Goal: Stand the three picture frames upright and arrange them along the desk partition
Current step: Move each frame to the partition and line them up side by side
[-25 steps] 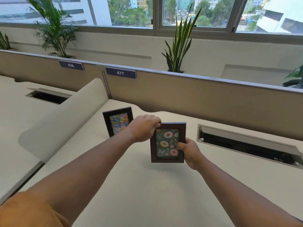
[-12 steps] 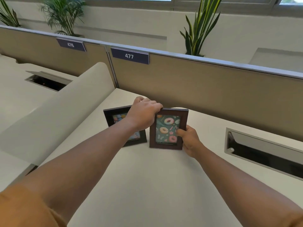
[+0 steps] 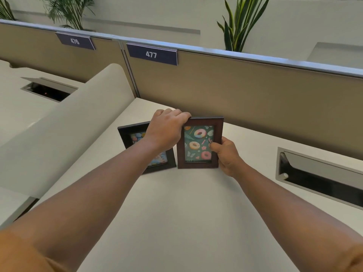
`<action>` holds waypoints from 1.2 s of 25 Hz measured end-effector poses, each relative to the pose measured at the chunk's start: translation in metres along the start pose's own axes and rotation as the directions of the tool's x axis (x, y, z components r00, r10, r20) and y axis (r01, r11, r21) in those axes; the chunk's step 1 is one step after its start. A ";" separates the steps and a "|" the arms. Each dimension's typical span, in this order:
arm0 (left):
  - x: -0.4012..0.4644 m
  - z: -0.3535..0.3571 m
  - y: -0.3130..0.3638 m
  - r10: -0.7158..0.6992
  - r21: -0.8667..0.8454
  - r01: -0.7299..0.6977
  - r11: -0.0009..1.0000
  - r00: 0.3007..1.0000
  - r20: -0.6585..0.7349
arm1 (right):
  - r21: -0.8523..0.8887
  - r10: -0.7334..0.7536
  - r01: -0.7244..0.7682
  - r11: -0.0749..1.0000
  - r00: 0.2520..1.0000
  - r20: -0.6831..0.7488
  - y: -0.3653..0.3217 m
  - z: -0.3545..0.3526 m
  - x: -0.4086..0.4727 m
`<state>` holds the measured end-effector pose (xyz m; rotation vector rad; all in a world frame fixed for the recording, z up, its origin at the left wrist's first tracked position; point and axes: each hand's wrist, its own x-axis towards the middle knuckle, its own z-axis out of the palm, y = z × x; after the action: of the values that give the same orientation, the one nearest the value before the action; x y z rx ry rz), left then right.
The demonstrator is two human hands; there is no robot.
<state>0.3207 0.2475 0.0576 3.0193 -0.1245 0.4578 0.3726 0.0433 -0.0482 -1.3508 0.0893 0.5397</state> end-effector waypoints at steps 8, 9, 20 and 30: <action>0.002 0.001 0.000 -0.015 0.037 0.015 0.999 1.000 -0.012 | 0.000 -0.012 0.012 1.000 1.000 0.002 0.000 0.000 0.005; 0.001 0.001 0.001 -0.017 0.040 0.018 0.999 1.000 -0.012 | -0.005 -0.010 0.010 1.000 1.000 0.000 0.000 0.000 0.005; 0.002 0.003 0.004 -0.027 0.047 0.027 0.999 1.000 -0.005 | -0.021 0.020 -0.020 1.000 1.000 -0.008 -0.004 0.003 0.006; -0.005 0.004 0.002 0.024 0.076 -0.020 0.997 0.998 -0.050 | -0.067 0.016 -0.016 0.998 1.000 0.006 -0.004 -0.001 -0.004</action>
<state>0.3165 0.2454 0.0523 3.0799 -0.1400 0.5524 0.3707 0.0401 -0.0436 -1.4148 0.0776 0.5648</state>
